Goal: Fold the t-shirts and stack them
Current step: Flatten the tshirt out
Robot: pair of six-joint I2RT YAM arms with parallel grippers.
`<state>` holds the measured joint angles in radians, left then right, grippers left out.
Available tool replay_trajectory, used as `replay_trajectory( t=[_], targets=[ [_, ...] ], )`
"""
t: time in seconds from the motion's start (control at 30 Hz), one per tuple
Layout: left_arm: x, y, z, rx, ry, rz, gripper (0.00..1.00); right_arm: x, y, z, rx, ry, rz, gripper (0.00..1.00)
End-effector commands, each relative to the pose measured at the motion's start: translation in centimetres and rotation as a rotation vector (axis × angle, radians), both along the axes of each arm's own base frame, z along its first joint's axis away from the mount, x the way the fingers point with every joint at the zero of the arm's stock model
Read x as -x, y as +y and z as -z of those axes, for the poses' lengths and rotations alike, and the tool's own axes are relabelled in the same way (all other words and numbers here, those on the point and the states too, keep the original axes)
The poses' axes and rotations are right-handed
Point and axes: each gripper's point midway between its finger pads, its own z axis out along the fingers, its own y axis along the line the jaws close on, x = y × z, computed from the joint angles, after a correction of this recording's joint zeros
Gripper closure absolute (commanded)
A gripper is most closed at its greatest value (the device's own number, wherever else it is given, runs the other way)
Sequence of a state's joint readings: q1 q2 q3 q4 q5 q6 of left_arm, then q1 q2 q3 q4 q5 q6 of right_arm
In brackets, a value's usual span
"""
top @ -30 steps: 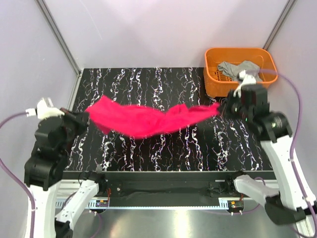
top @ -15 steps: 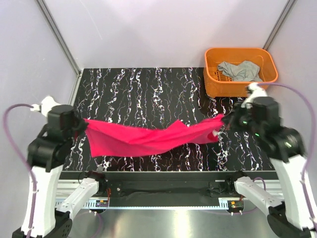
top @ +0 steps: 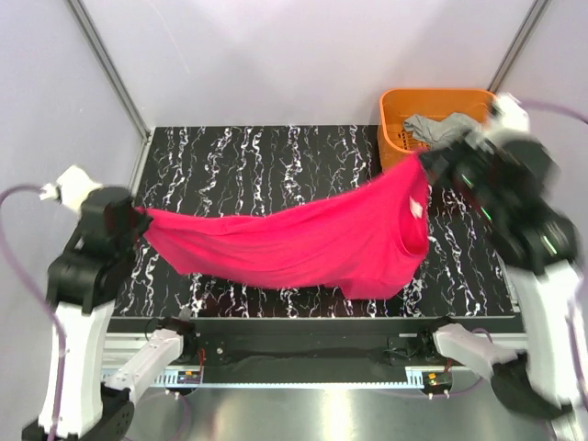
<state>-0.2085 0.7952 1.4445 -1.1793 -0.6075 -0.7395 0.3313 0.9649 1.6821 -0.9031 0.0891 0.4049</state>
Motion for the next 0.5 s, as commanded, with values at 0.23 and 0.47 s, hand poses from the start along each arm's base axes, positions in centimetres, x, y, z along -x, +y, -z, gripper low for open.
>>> replay_trajectory(
  t=[0.23,0.47],
  targets=[
    [-16.0,2.1,6.7,-0.238,0.308,-0.12,0.96,-24.2,7.8,13.2,0.18,0.304,-0.043,1.0],
    [-22.6,5.5,16.8,-0.218,0.539,-0.173,1.0,-31.6,11.9,21.2,0.117,0.427,-0.15,1.0]
  ],
)
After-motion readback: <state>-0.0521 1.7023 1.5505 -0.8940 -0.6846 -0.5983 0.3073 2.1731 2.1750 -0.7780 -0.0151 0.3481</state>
